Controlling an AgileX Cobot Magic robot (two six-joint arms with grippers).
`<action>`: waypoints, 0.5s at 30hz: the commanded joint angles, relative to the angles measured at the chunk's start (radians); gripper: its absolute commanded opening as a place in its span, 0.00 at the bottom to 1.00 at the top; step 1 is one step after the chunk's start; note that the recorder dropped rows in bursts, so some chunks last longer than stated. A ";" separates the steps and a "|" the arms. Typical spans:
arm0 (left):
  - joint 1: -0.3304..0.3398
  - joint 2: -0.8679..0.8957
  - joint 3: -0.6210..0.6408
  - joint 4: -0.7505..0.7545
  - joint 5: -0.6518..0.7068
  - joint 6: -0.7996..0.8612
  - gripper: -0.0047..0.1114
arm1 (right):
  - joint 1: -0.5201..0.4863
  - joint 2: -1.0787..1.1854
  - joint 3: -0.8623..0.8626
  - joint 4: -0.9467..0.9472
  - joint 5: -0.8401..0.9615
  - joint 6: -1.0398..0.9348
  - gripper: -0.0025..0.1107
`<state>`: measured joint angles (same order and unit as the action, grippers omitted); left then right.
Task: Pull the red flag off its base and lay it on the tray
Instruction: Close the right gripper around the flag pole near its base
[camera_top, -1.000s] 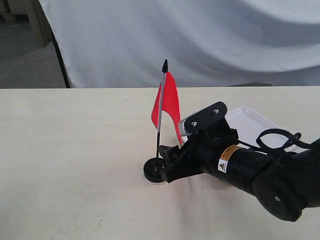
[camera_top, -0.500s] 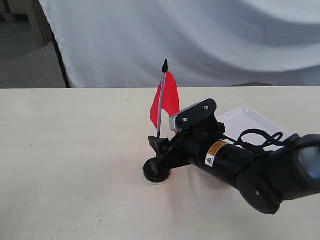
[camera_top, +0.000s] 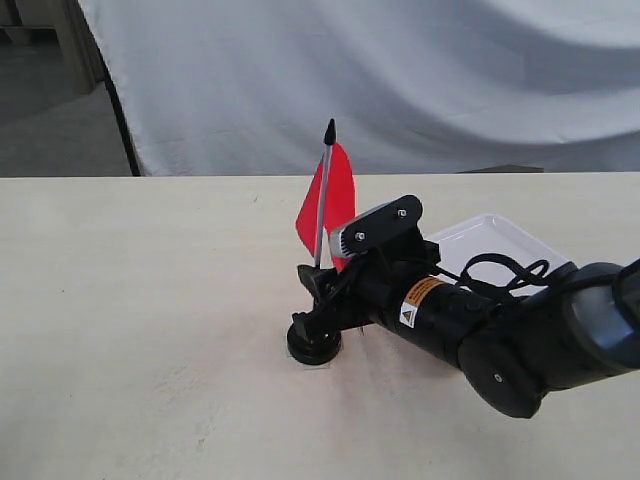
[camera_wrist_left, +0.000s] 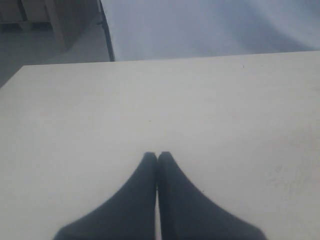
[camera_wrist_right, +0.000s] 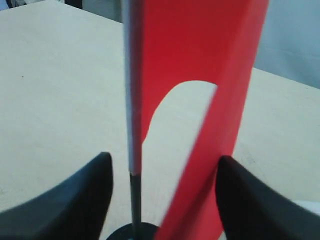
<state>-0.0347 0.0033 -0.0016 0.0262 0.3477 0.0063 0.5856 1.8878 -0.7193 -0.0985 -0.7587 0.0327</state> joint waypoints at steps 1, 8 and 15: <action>0.002 -0.003 0.002 0.003 -0.005 -0.006 0.04 | 0.000 0.001 -0.002 -0.008 -0.019 0.005 0.31; 0.002 -0.003 0.002 0.003 -0.005 -0.006 0.04 | 0.000 0.000 -0.002 -0.140 -0.019 0.004 0.02; 0.002 -0.003 0.002 0.003 -0.005 -0.006 0.04 | 0.000 -0.002 -0.002 -0.164 -0.014 0.004 0.02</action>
<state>-0.0347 0.0033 -0.0016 0.0262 0.3477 0.0063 0.5898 1.8878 -0.7193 -0.2407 -0.7688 0.0369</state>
